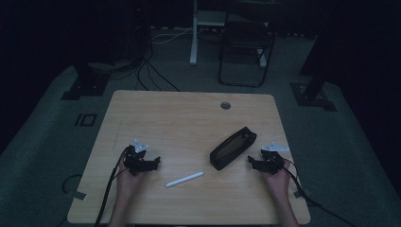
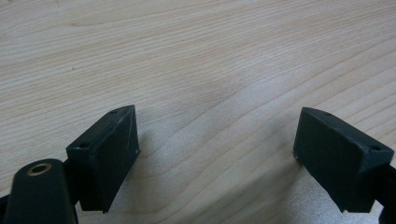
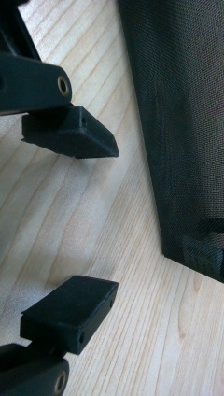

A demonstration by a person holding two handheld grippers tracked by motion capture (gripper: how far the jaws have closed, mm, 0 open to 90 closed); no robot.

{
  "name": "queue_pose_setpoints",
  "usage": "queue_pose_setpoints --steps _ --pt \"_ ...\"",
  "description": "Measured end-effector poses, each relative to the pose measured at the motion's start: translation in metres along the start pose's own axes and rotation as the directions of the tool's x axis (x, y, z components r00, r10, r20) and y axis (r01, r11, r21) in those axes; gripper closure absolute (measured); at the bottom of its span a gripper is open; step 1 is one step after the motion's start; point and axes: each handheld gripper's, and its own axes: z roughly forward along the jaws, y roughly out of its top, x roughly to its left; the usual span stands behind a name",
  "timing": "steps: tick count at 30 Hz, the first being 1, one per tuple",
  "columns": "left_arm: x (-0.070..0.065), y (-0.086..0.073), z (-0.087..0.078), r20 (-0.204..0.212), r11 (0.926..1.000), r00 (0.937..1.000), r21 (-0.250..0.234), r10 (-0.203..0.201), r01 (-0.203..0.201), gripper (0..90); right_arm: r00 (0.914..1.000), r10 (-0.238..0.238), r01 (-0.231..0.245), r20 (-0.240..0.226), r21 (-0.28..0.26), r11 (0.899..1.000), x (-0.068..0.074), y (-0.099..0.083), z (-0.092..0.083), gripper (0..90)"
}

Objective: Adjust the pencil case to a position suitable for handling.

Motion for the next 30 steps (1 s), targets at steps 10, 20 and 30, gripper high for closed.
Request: queue_pose_setpoints --steps 10,20,30 --pt "-0.0005 -0.0006 -0.0006 -0.003 1.0000 1.0000 0.001 -0.002 0.002 14.7 1.0000 -0.001 0.001 -0.001 0.000 1.000 0.0001 0.0000 0.0001 29.4" --pt "-0.0004 -0.0023 -0.0046 -0.003 1.0000 1.0000 -0.003 -0.001 0.001 23.2 1.0000 -0.001 0.001 -0.002 0.001 1.000 0.0001 0.0000 0.0001 29.4" --pt "-0.0002 -0.0040 -0.0065 0.011 0.9998 0.9999 -0.018 0.010 -0.010 31.8 1.0000 0.008 -0.008 -0.001 -0.005 1.000 0.0007 -0.0006 -0.0029 41.2"
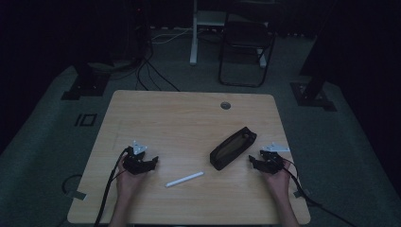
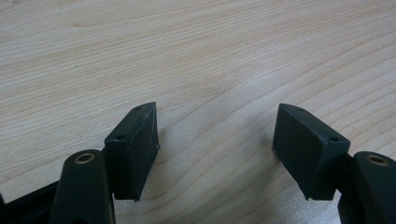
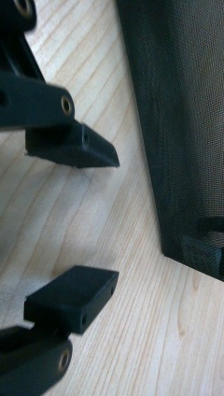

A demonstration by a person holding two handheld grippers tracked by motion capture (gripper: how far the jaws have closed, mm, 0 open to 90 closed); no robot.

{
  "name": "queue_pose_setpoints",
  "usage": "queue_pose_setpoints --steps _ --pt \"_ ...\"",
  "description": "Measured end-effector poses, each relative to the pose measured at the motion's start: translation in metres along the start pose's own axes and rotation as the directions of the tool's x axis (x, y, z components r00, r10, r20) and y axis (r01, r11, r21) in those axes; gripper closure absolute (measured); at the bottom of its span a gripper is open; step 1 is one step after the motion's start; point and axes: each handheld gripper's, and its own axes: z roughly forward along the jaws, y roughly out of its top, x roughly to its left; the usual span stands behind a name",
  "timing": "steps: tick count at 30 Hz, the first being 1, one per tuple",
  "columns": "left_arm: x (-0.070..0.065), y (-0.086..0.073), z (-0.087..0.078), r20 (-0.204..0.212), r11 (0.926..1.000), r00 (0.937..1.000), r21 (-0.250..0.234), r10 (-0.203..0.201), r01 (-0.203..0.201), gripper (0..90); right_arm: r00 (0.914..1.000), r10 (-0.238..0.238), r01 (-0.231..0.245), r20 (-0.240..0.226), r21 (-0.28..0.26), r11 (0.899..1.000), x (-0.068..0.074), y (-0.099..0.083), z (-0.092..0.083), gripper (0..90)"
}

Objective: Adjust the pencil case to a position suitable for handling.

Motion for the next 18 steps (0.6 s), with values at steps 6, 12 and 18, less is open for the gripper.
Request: queue_pose_setpoints --steps 6,12,18 --pt "0.000 -0.001 0.000 -0.002 1.0000 1.0000 -0.008 -0.002 0.002 31.7 1.0000 0.005 -0.005 0.002 -0.048 0.999 0.002 0.009 -0.013 42.6" --pt "0.000 -0.001 0.000 -0.002 1.0000 1.0000 -0.009 -0.002 0.002 31.7 0.9999 0.006 -0.004 0.016 -0.105 0.994 0.001 0.022 -0.026 43.3" --pt "0.000 -0.001 0.000 -0.002 1.0000 1.0000 -0.009 -0.002 0.002 31.7 0.9998 0.012 -0.009 0.016 -0.149 0.989 -0.004 0.040 -0.033 43.5"
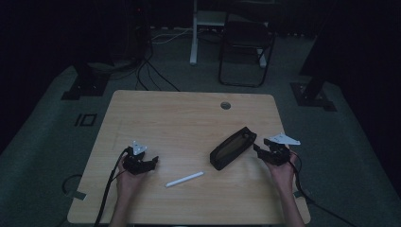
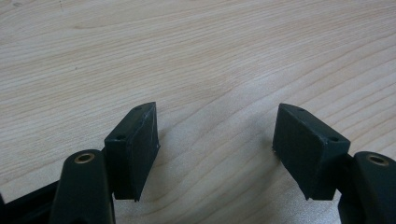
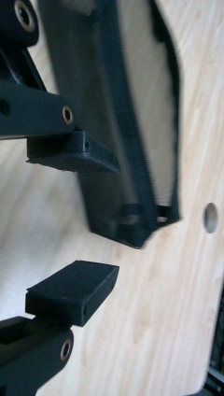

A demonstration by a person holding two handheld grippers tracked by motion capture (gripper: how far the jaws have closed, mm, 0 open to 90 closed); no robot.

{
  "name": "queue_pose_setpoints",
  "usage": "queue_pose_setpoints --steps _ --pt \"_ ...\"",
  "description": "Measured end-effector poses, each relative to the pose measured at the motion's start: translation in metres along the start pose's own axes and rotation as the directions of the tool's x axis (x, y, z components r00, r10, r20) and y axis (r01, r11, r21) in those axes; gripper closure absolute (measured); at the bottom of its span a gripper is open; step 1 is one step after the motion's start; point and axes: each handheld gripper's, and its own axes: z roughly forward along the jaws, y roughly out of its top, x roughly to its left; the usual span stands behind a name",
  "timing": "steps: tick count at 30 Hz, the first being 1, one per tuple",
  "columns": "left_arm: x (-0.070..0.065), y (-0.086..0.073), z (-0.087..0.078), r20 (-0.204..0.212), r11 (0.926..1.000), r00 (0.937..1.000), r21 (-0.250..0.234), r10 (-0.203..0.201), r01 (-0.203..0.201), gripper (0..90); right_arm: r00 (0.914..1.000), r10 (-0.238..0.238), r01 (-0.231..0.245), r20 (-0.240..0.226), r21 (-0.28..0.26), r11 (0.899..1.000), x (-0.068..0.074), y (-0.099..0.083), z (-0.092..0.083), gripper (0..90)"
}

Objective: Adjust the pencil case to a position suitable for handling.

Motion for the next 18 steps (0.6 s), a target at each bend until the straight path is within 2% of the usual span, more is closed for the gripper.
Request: queue_pose_setpoints --steps 8,13,18 --pt "0.000 0.000 0.000 0.000 1.0000 1.0000 0.000 0.000 0.000 31.7 0.9999 -0.004 0.005 0.009 -0.029 1.000 -0.004 0.029 0.010 43.5" --pt "0.000 0.000 0.000 0.000 1.0000 1.0000 -0.001 -0.002 0.002 31.7 0.9999 -0.013 0.013 0.007 -0.006 1.000 -0.008 0.041 0.026 43.7" --pt "0.000 0.000 0.000 0.001 1.0000 1.0000 -0.001 -0.003 0.003 31.7 1.0000 -0.006 0.006 -0.007 0.022 1.000 -0.010 0.046 0.043 44.7"
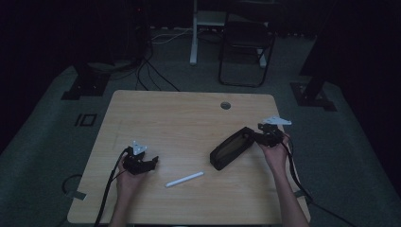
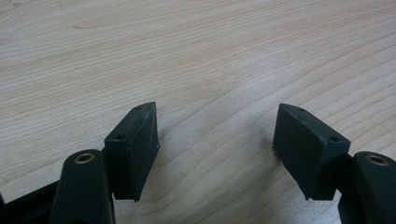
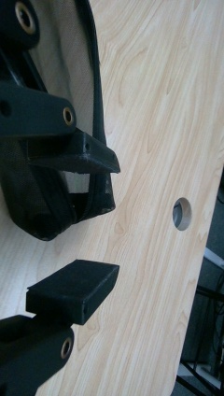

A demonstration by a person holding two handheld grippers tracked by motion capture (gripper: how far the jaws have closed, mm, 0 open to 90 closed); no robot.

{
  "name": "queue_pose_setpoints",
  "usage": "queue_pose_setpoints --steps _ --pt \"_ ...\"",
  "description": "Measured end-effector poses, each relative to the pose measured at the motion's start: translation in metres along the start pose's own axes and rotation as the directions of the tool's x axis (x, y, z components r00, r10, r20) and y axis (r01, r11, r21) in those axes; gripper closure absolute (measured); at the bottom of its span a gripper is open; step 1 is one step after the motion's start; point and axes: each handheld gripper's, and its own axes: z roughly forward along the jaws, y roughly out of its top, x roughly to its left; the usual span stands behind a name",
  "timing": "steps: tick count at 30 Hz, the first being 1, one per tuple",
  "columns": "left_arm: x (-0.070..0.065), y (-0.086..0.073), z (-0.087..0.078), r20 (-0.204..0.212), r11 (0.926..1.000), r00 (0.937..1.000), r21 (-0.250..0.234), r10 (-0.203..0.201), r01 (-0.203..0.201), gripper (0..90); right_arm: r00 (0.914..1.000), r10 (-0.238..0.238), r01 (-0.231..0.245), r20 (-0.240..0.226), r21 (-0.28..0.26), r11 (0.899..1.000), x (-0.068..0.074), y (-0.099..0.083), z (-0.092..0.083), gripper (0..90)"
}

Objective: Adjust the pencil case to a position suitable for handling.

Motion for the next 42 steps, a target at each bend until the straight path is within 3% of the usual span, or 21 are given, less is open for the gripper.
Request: queue_pose_setpoints --steps 10,28,36,42 --pt "0.000 0.000 0.000 -0.001 1.0000 1.0000 -0.001 0.000 0.000 31.7 0.9997 0.020 -0.019 -0.011 0.032 0.999 -0.003 -0.012 0.012 47.6" --pt "0.000 0.000 0.000 -0.001 1.0000 1.0000 0.000 0.001 -0.001 31.7 0.9993 0.022 -0.021 -0.030 0.042 0.999 0.008 -0.032 -0.016 48.1" --pt "0.000 0.000 0.000 -0.001 1.0000 1.0000 0.000 0.001 -0.001 31.6 0.9983 0.050 -0.048 -0.029 0.048 0.998 0.009 -0.041 -0.028 47.7" --pt "0.000 0.000 0.000 -0.001 1.0000 1.0000 0.001 0.001 -0.001 31.5 0.9988 0.043 -0.043 -0.023 0.013 0.999 0.014 -0.041 -0.036 44.9"
